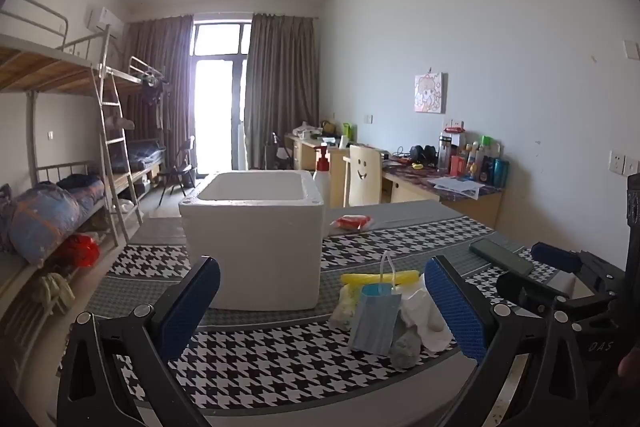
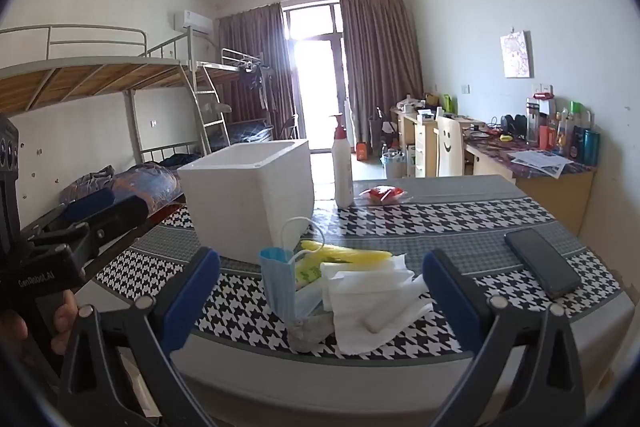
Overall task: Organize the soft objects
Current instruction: 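Move both tools toward the pile of soft items beside the foam box, then close the left tool on the blue face mask, then close the right tool on the white tissues while the left tool holds the mask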
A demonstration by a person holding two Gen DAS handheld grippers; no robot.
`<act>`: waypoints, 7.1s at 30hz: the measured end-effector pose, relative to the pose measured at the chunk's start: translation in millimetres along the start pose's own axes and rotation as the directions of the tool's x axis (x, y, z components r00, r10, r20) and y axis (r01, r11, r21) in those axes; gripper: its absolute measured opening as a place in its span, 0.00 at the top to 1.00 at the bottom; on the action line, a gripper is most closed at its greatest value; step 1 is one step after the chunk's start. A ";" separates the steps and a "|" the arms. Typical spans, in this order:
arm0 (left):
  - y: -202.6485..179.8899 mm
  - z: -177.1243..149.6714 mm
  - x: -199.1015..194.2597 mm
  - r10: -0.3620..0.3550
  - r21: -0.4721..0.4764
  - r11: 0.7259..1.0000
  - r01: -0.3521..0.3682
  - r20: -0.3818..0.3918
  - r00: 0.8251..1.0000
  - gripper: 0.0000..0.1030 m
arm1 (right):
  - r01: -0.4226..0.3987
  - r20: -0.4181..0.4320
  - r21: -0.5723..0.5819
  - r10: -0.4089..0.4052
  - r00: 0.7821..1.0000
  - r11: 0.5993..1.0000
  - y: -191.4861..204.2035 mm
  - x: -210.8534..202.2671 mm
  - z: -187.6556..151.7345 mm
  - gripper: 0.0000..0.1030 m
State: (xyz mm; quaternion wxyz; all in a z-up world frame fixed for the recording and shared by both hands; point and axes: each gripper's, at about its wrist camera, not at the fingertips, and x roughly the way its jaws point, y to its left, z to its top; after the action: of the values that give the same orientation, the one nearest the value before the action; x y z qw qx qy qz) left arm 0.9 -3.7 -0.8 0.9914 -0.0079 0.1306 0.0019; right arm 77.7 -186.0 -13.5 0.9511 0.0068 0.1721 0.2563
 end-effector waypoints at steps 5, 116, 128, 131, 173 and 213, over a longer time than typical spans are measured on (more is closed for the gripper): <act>5.4 -1.7 6.0 -0.010 -0.026 1.000 0.010 -0.006 1.000 0.01 | 0.004 0.004 0.008 -0.004 1.000 1.000 0.0 1.1 1.8 0.01; -26.0 -47.7 126.8 -0.181 -0.011 0.981 0.192 -0.386 0.905 0.13 | 0.076 -0.206 0.096 -0.055 0.977 0.992 -59.6 70.7 -27.5 0.01; -33.2 -54.0 143.1 -0.212 -0.038 0.975 0.217 -0.425 0.880 0.32 | 0.069 -0.260 0.101 -0.041 0.965 0.992 -64.3 84.2 -33.5 0.01; -33.7 -56.1 143.9 -0.200 -0.023 0.977 0.210 -0.426 0.883 0.37 | 0.061 -0.277 0.109 -0.029 0.961 0.992 -65.3 88.5 -35.6 0.01; -28.3 -56.4 142.1 -0.259 -0.041 0.963 0.265 -0.404 0.877 0.78 | 0.074 -0.423 0.142 -0.007 0.906 0.987 -66.4 106.7 -42.5 0.92; 12.3 -42.2 86.6 -0.284 -0.044 0.958 0.283 -0.273 0.919 0.78 | 0.260 -0.512 0.180 -0.136 0.848 0.949 -54.4 130.9 -43.2 0.75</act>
State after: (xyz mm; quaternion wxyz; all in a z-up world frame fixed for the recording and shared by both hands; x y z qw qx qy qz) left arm 73.6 8.1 -64.2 0.9532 -0.0288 0.2653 -0.1424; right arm 195.8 -172.5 -102.0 0.8887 0.0393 0.4390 0.1263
